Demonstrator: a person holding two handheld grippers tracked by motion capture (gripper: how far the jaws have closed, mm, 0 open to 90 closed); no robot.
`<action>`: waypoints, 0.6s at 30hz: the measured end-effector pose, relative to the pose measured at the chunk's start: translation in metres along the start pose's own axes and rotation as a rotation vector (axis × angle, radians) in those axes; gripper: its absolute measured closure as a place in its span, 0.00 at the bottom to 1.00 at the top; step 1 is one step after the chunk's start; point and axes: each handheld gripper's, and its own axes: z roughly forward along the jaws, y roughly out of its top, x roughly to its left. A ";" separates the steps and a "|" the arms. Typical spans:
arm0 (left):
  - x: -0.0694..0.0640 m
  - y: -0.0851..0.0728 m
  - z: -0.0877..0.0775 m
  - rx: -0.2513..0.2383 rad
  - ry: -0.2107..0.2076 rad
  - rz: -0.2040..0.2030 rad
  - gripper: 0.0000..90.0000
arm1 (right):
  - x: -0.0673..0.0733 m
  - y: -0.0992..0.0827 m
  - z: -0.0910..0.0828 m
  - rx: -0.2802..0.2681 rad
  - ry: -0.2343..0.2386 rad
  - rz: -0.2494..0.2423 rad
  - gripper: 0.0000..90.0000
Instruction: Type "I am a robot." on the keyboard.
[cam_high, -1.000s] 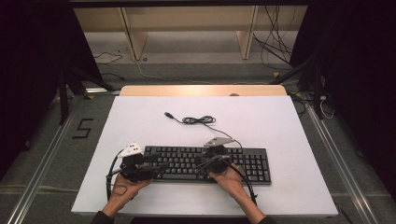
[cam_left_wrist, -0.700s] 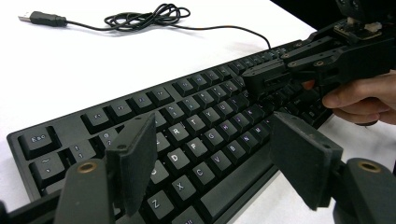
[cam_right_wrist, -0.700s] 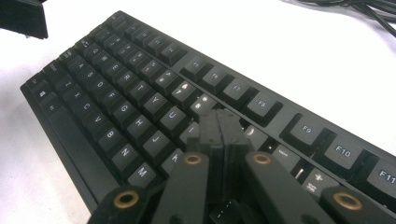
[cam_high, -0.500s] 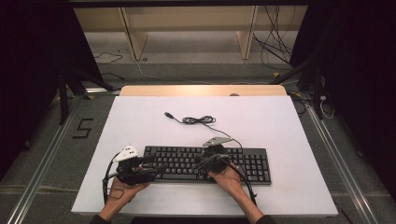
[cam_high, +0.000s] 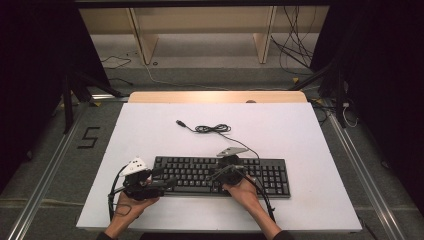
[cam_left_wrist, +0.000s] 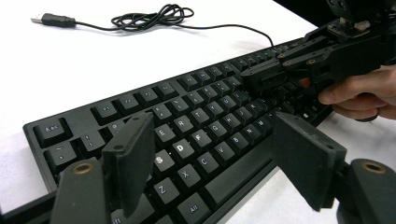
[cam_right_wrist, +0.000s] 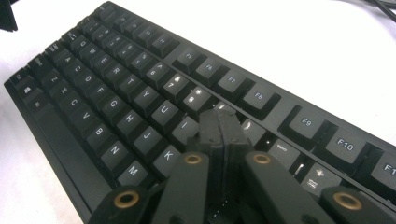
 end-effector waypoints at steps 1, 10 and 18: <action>0.000 0.000 -0.001 -0.002 0.003 0.000 0.33 | 0.000 0.000 -0.001 -0.005 0.002 0.003 1.00; 0.004 -0.002 -0.004 -0.016 0.017 -0.011 0.33 | 0.004 0.005 -0.011 -0.071 0.070 0.023 0.72; 0.004 -0.003 -0.006 -0.021 0.020 -0.011 0.32 | 0.011 0.011 -0.017 -0.097 0.124 0.014 0.48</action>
